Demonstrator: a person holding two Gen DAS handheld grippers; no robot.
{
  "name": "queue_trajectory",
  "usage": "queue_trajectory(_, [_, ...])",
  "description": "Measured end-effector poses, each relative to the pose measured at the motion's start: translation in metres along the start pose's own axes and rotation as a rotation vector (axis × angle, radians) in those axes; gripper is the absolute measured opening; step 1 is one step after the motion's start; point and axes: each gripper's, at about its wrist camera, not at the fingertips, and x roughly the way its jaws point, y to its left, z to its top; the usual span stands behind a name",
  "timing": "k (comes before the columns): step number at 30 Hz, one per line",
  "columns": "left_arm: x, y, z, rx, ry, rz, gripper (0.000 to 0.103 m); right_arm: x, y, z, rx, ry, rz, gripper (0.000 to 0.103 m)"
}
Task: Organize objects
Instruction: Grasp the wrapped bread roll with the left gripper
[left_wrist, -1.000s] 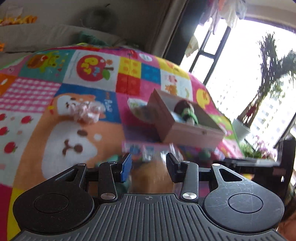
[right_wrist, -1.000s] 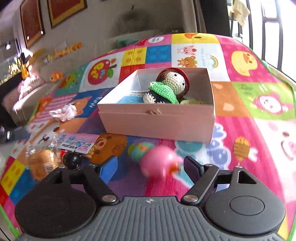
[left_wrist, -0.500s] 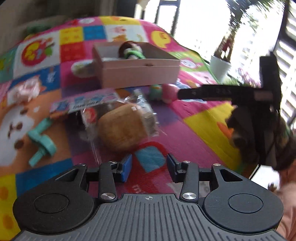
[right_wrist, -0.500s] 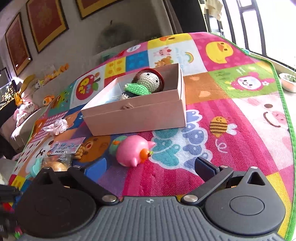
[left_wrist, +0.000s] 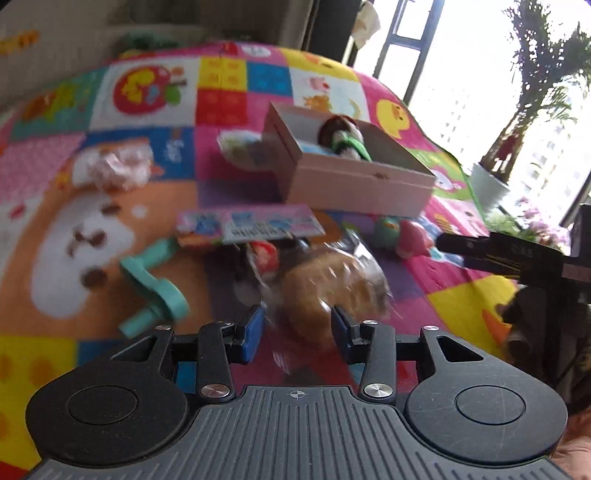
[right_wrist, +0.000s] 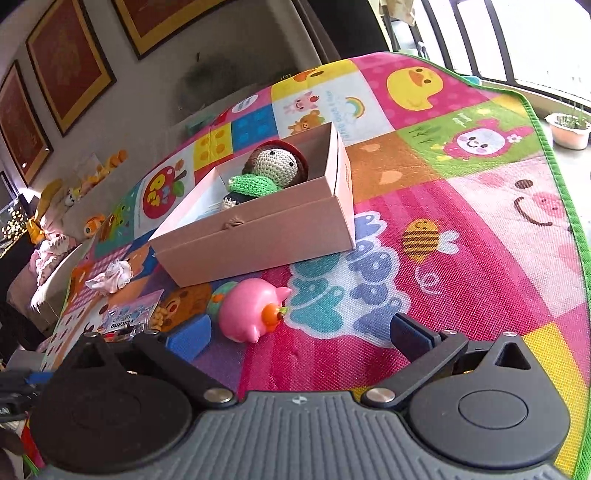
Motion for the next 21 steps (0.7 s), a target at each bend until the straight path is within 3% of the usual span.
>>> queue_trajectory(5, [0.008, -0.044, -0.014, 0.171, 0.110, -0.139, 0.045, 0.000, -0.001, 0.000, -0.001, 0.000, 0.000, 0.103])
queue_trajectory(8, [-0.003, -0.069, -0.012, 0.307, 0.080, -0.032, 0.045, 0.000, -0.001, 0.000, 0.002, -0.002, -0.002, 0.103])
queue_trajectory(13, [-0.016, -0.076, 0.008, 0.329, -0.067, 0.112, 0.045, 0.000, -0.001, 0.000, 0.010, -0.004, -0.002, 0.103])
queue_trajectory(15, [-0.005, -0.076, 0.015, 0.334, -0.087, 0.156, 0.045, 0.000, -0.002, 0.000, 0.010, -0.004, -0.001, 0.103])
queue_trajectory(18, [0.029, -0.073, 0.021, 0.340, -0.032, 0.210, 0.048, -0.001, -0.002, 0.000, 0.017, -0.007, 0.001, 0.103])
queue_trajectory(21, [0.044, -0.074, 0.026, 0.318, -0.034, 0.155, 0.054, -0.001, -0.004, 0.000, 0.025, -0.008, 0.006, 0.103])
